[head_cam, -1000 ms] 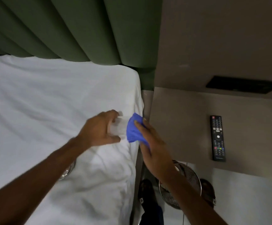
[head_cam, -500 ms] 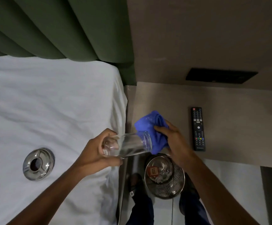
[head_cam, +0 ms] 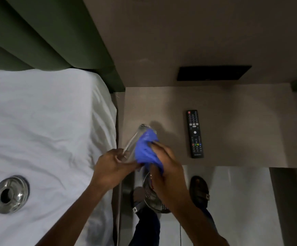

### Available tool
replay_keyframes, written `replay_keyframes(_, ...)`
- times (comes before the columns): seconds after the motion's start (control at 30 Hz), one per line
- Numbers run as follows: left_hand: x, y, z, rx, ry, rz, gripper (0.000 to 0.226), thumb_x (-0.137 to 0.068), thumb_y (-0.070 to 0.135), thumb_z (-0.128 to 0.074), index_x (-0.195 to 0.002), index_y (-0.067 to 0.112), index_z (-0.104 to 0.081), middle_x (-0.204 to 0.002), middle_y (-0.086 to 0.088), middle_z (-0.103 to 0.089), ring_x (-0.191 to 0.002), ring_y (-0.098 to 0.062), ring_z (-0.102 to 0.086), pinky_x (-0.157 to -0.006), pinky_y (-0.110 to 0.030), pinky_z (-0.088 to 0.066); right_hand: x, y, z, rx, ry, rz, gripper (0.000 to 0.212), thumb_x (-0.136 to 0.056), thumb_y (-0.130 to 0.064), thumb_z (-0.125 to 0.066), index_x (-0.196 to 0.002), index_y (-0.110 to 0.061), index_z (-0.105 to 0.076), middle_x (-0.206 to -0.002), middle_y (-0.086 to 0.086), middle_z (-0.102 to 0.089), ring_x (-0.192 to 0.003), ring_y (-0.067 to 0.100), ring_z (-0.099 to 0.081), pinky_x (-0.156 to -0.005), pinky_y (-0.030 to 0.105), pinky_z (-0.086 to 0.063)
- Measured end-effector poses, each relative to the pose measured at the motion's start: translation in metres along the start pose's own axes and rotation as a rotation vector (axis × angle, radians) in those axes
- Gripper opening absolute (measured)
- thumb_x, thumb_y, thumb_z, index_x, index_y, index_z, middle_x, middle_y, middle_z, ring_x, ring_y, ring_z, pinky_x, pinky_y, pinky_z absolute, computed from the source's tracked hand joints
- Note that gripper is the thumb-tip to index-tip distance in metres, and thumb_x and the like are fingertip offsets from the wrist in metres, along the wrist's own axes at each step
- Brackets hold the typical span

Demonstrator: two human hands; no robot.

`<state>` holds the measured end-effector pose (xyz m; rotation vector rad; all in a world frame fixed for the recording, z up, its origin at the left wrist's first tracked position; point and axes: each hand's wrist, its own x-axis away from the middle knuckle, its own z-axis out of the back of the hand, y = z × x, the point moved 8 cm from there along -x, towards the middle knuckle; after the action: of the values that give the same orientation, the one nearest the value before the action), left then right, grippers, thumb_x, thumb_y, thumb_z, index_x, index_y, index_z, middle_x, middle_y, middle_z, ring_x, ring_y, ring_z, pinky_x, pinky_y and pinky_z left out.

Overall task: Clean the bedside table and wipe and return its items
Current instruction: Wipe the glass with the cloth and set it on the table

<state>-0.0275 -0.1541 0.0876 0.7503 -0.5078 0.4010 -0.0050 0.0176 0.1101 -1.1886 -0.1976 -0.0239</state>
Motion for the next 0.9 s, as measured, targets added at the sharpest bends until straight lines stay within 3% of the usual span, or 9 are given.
replay_keyframes(0.1, 0.008, 0.029, -0.012, -0.154, -0.044, -0.250, 0.037, -0.049, 0.065, -0.076, -0.063, 0.036, -0.057, -0.065, 0.012, -0.060, -0.063, -0.004, -0.059, -0.061, -0.029, -0.049, -0.021, -0.019, 0.012, 0.312, 0.010, 0.234, 0.046, -0.090, -0.025, -0.037, -0.135, -0.022, -0.045, -0.138, 0.003, -0.050, -0.131, 0.013, -0.039, -0.115, 0.039, -0.023)
replay_keyframes(0.17, 0.015, 0.033, -0.019, -0.189, -0.082, -0.293, 0.049, -0.046, 0.074, -0.071, -0.071, 0.033, -0.062, -0.073, 0.013, -0.061, -0.069, -0.004, -0.061, -0.063, -0.028, -0.051, -0.044, -0.014, 0.036, 0.275, 0.061, 0.149, 0.041, -0.089, -0.022, -0.040, -0.128, -0.023, -0.051, -0.121, -0.002, -0.061, -0.112, 0.010, -0.054, -0.106, 0.039, -0.037)
replay_keyframes(0.23, 0.015, 0.022, -0.019, -0.080, -0.054, -0.237, 0.058, -0.044, 0.073, -0.074, -0.081, 0.029, -0.070, -0.078, 0.010, -0.066, -0.075, -0.007, -0.064, -0.067, -0.026, -0.053, -0.060, 0.010, 0.064, -0.036, 0.102, -0.113, 0.030, -0.091, -0.015, -0.047, -0.114, -0.031, -0.059, -0.099, -0.007, -0.065, -0.093, 0.010, -0.063, -0.088, 0.029, -0.050)
replay_keyframes(0.33, 0.014, 0.019, -0.033, 0.280, -0.135, -0.100, 0.063, -0.045, 0.062, -0.085, -0.099, 0.034, -0.070, -0.090, 0.007, -0.073, -0.086, -0.012, -0.071, -0.080, -0.037, -0.059, -0.059, 0.039, 0.071, -0.344, 0.021, -0.375, 0.027, -0.093, -0.014, -0.051, -0.093, -0.040, -0.058, -0.098, 0.002, -0.065, -0.094, 0.024, -0.064, -0.084, 0.040, -0.054)
replay_keyframes(0.43, -0.007, 0.028, -0.055, 0.359, -0.203, -0.044, 0.072, -0.053, 0.048, -0.089, -0.116, 0.037, -0.057, -0.095, 0.004, -0.075, -0.087, -0.011, -0.073, -0.081, -0.035, -0.060, -0.050, 0.044, 0.057, -0.283, -0.051, -0.316, 0.025, -0.095, -0.019, -0.050, -0.098, -0.044, -0.052, -0.097, -0.008, -0.062, -0.086, 0.010, -0.063, -0.075, 0.023, -0.056)
replay_keyframes(0.57, -0.081, 0.023, -0.070, 0.453, -0.117, 0.027, 0.059, -0.053, 0.039, -0.088, -0.102, 0.037, -0.055, -0.093, -0.004, -0.075, -0.091, -0.023, -0.073, -0.086, -0.039, -0.059, -0.058, 0.067, 0.057, -0.214, 0.044, -0.280, 0.023, -0.095, -0.014, -0.052, -0.107, -0.034, -0.055, -0.093, -0.010, -0.064, -0.082, 0.002, -0.062, -0.070, 0.013, -0.047)
replay_keyframes(0.7, -0.174, 0.022, -0.083, 0.484, -0.004, 0.046, 0.050, -0.075, 0.014, -0.081, -0.111, 0.017, -0.047, -0.094, -0.006, -0.066, -0.072, -0.006, -0.068, -0.061, -0.012, -0.054, -0.065, 0.112, 0.063, -0.347, 0.136, -0.410, 0.028, -0.093, -0.012, -0.053, -0.112, -0.032, -0.058, -0.102, -0.007, -0.065, -0.092, 0.008, -0.064, -0.066, 0.011, -0.050)
replay_keyframes(0.8, -0.225, 0.021, -0.080, 0.447, 0.076, 0.023, 0.072, -0.065, 0.029, -0.086, -0.122, 0.020, -0.043, -0.113, -0.003, -0.064, -0.098, -0.018, -0.066, -0.093, -0.041, -0.056, -0.060, 0.127, 0.065, -0.441, 0.133, -0.451, 0.027, -0.092, -0.009, -0.053, -0.113, -0.025, -0.059, -0.105, -0.003, -0.066, -0.088, 0.009, -0.067, -0.065, 0.013, -0.052)
replay_keyframes(0.9, -0.256, 0.021, -0.086, 0.354, 0.193, -0.027, 0.082, -0.071, 0.026, -0.082, -0.137, 0.005, -0.037, -0.124, -0.009, -0.059, -0.114, -0.025, -0.059, -0.099, -0.030, -0.046, -0.059, 0.148, 0.063, -0.470, 0.145, -0.471, 0.028, -0.092, -0.008, -0.053, -0.102, -0.034, -0.060, -0.101, -0.005, -0.068, -0.083, 0.004, -0.068, -0.066, 0.017, -0.056)
